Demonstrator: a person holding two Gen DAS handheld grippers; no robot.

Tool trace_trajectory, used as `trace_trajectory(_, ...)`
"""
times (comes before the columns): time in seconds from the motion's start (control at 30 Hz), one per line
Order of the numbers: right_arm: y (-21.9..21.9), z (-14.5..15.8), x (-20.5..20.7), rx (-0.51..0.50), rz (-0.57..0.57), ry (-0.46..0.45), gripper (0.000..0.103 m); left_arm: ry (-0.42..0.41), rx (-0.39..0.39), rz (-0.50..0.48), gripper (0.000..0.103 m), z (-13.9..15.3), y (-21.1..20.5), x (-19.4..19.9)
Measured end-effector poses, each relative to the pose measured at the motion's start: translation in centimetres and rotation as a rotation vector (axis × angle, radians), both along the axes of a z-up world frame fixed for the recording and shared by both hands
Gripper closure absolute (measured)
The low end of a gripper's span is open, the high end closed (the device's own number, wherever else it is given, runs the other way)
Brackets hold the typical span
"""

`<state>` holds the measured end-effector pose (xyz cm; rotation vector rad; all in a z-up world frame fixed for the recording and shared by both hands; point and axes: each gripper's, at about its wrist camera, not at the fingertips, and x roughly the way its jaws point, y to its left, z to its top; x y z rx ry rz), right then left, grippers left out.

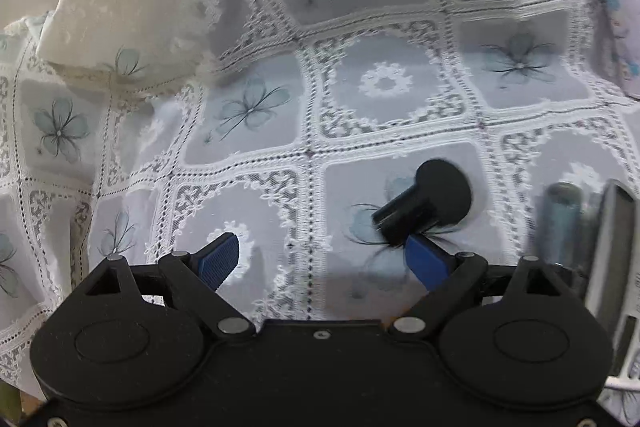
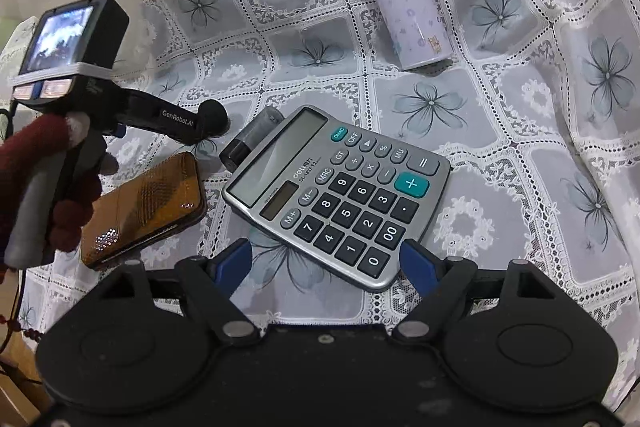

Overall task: Organize soft objects
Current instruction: 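Close the left tool on the black earphone item beside the calculator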

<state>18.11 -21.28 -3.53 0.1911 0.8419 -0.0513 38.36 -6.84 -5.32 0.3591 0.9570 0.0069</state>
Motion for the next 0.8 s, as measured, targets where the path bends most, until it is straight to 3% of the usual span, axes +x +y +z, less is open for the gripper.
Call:
trace_trajectory(0.07, -0.1, 0.0, 0.0, 0.005, -0.001, -0.001, 0.022, 0.006, -0.006, 0.031, 0.015, -0.2, 0.5, 0.3)
trace_trajectory(0.27, 0.0, 0.1, 0.0, 0.005, 0.001, 0.002, 0.022, 0.058, -0.126, 0.061, 0.015, 0.4, 1.8, 0.4)
trace_trajectory(0.53, 0.7, -0.1, 0.0, 0.005, 0.016, 0.015, 0.022, 0.165, -0.435, 0.168, 0.015, 1.3, 3.8, 2.2)
trace_trajectory(0.8, 0.4, -0.3, 0.2, 0.005, 0.014, 0.021, 0.022, 0.169, -0.441, 0.203, 0.015, 0.7, 2.4, 3.8)
